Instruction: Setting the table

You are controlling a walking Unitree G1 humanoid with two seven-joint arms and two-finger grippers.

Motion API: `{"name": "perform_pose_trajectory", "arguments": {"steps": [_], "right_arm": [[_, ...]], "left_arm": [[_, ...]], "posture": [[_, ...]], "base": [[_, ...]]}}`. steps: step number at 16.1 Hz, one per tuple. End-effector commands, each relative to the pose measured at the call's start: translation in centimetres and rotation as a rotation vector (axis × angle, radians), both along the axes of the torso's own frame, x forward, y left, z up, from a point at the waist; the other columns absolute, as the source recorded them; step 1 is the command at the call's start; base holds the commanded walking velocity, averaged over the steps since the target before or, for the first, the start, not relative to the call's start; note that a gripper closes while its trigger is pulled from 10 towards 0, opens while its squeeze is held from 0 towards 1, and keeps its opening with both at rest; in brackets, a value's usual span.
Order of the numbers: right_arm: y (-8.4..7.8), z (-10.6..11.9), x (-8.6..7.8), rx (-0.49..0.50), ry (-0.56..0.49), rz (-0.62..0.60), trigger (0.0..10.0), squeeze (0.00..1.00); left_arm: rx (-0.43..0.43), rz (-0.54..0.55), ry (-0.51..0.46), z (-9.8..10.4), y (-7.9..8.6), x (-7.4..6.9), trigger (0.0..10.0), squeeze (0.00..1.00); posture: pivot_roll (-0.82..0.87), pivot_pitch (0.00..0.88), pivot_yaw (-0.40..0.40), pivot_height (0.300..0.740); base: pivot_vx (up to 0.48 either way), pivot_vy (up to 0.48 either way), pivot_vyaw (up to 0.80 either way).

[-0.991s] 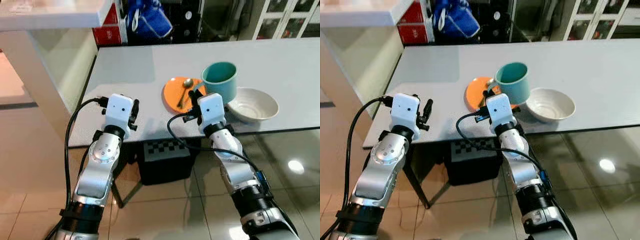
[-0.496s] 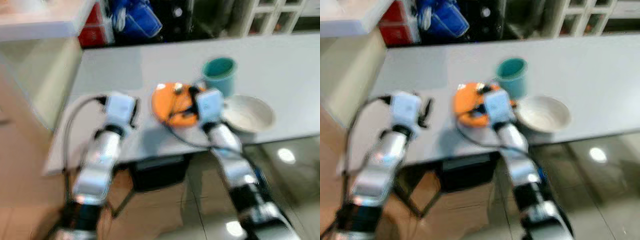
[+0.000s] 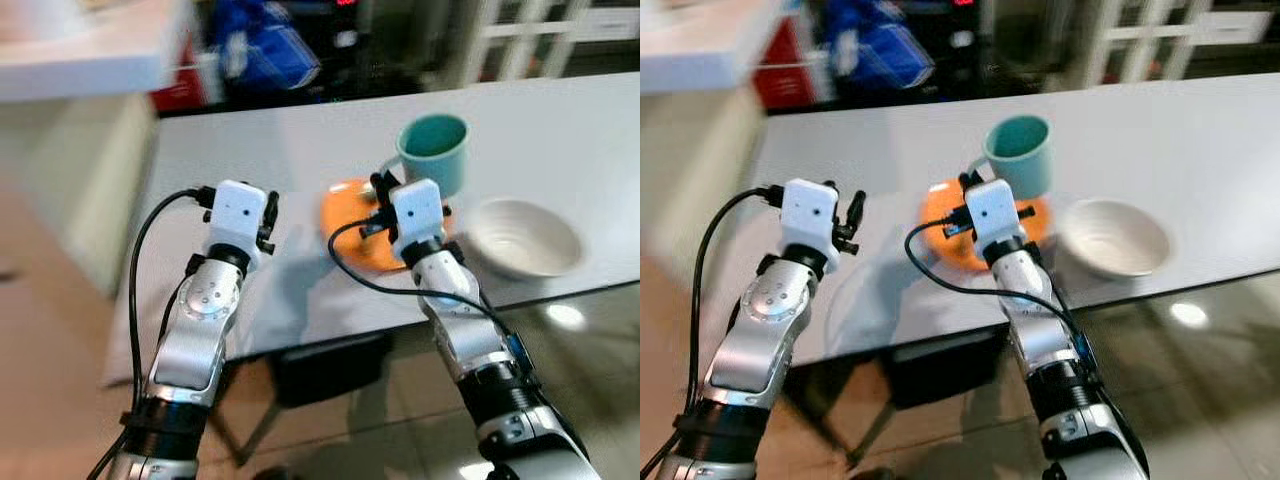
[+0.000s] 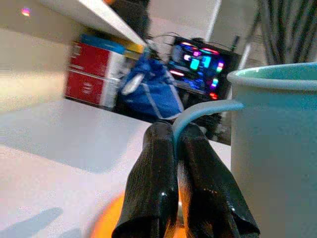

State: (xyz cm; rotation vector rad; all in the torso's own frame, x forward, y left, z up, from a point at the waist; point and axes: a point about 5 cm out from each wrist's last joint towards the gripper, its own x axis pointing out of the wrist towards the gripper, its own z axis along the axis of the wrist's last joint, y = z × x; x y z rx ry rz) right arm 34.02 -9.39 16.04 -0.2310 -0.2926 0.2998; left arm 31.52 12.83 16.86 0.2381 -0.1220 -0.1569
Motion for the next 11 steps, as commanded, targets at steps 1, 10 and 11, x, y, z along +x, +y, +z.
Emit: {"name": "perform_pose_trajectory", "arguments": {"steps": [1, 10, 11], "right_arm": [[-0.3, 1.3, 0.5, 0.016, -0.036, 0.005, 0.0, 0.0], [5.1, 3.6, 5.2, 0.338, 0.238, 0.123, 0.0, 0.0], [5.3, 3.4, 5.2, 0.35, 0.258, 0.133, 0.0, 0.0]], "left_arm": [[0.0, -0.006, -0.007, 0.1, -0.3, -0.1, 10.0, 0.0], [0.036, -0.006, -0.004, 0.2, 0.0, -0.3, 10.0, 0.0], [0.037, -0.001, -0.004, 0.3, 0.1, -0.4, 10.0, 0.0]], "posture": [[0.08, 0.007, 0.03, 0.74], [0.16, 0.014, 0.035, 0.74], [0.16, 0.017, 0.034, 0.74]], "base": [[0.0, 0.0, 0.0], [0.0, 0.0, 0.0], [0.0, 0.0, 0.0]]}}
